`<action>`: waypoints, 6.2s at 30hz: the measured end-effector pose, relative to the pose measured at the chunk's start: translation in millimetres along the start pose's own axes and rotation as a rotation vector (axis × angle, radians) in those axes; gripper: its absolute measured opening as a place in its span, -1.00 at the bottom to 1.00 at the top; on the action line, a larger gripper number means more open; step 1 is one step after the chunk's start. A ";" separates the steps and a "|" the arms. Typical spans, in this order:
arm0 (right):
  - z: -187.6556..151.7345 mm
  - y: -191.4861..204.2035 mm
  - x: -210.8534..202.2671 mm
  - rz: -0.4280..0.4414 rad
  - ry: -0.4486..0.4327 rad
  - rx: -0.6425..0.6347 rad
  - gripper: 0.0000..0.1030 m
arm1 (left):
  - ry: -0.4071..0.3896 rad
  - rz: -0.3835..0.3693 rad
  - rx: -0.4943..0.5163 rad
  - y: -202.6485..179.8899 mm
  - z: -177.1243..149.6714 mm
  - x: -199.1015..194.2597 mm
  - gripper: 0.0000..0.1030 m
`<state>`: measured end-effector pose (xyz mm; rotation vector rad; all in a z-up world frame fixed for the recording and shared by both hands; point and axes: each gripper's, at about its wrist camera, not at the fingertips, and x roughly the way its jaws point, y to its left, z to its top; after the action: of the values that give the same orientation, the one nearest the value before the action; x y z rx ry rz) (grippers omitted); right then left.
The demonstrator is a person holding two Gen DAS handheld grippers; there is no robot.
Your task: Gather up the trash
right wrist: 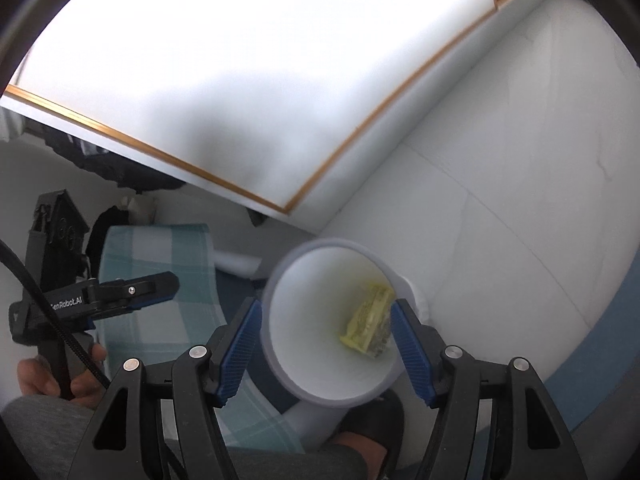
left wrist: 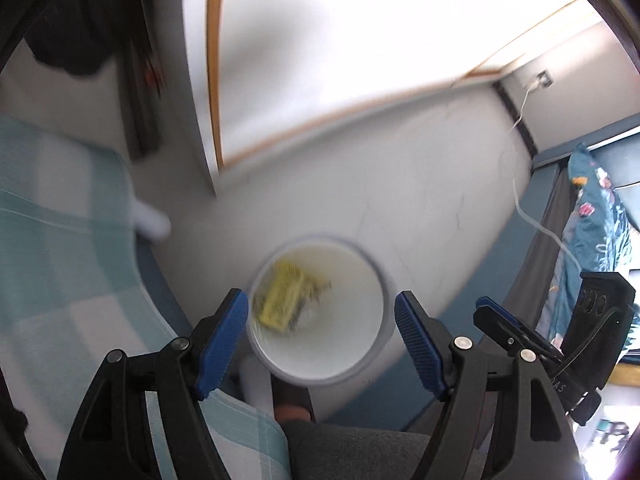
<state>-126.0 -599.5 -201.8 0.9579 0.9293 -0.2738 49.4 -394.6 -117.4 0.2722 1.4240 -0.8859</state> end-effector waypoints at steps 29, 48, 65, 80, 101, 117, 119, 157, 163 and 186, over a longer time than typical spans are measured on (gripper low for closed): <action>-55.3 260.4 -149.6 0.217 -0.379 -0.489 0.58 | -0.788 0.281 -0.288 103.5 -136.2 -270.4 0.74; -159.1 381.9 -82.0 0.309 -0.235 -0.759 0.61 | -0.901 0.413 -0.505 206.2 -236.0 -304.4 0.75; -198.1 409.5 -0.9 0.187 -0.110 -0.920 0.73 | -0.805 0.391 -0.589 273.4 -262.7 -265.7 0.76; -202.4 443.9 109.7 0.058 0.101 -1.103 0.72 | -0.711 0.263 -0.638 299.3 -253.8 -256.2 0.76; -209.2 458.0 177.5 -0.001 0.213 -1.343 0.29 | -0.690 0.207 -0.782 344.8 -255.7 -254.7 0.76; -224.3 436.9 145.3 0.069 0.289 -1.305 -0.72 | -0.686 0.221 -0.757 339.8 -258.0 -253.5 0.76; -220.5 437.6 140.5 0.079 0.265 -1.288 -0.64 | -0.680 0.225 -0.757 339.6 -259.2 -252.4 0.76; -234.9 432.9 149.3 0.020 0.327 -1.378 -0.04 | -0.701 0.200 -0.728 339.6 -263.8 -259.6 0.76; -243.8 421.7 138.0 0.008 0.304 -1.385 -0.05 | -0.696 0.190 -0.732 338.6 -264.7 -257.7 0.76; -207.2 400.3 98.7 0.115 0.190 -1.140 -0.08 | -0.568 0.221 -0.558 309.1 -255.3 -225.3 0.76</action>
<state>49.0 -185.8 -96.5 -0.0286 0.9937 0.4362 90.1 59.5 -57.7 -0.2303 1.0252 -0.3156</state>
